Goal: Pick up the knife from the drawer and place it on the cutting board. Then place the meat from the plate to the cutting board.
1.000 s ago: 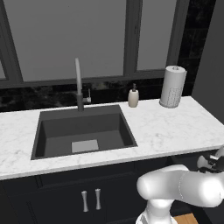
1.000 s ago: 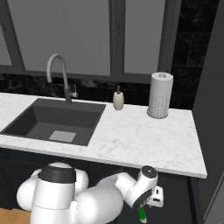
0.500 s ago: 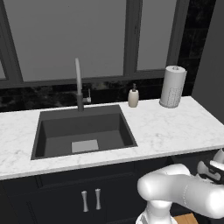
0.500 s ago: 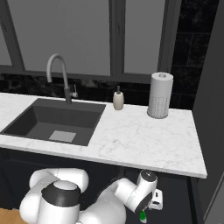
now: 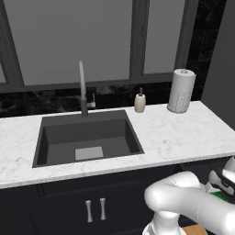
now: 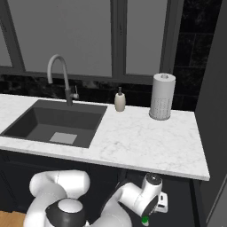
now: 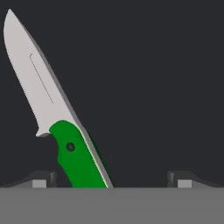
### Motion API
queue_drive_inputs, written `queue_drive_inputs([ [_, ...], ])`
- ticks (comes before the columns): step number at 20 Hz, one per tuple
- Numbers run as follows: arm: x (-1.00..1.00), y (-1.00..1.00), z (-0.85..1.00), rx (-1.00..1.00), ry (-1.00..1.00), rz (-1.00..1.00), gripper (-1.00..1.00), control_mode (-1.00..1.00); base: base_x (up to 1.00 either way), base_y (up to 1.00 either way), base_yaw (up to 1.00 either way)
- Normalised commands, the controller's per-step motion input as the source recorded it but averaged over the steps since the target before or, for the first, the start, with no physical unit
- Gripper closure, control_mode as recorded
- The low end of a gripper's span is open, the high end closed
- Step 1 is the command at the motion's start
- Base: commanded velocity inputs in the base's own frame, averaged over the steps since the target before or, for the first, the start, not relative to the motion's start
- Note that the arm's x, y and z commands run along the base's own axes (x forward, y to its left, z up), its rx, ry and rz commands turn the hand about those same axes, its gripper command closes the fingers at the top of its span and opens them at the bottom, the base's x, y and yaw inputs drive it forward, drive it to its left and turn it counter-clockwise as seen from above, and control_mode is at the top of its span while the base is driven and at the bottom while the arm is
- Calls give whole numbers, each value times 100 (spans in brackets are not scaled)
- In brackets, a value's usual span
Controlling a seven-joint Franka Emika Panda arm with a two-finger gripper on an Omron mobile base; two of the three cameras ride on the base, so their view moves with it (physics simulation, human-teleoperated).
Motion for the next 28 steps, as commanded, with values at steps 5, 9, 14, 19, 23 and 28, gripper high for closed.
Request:
queue_drive_inputs([
  [5,0,-2,-10,0,0,0,-100,-100,0,0,0],
  [9,0,0,-22,0,0,0,-100,-100,0,0,0],
  [14,0,0,-26,0,0,0,-100,-100,0,0,0],
  [19,-1,15,1,0,0,0,-100,-100,0,0,0],
  [23,-16,23,4,0,0,2,-100,-100,0,0,0],
  [28,-28,9,6,0,-1,1,-100,-100,0,0,0],
])
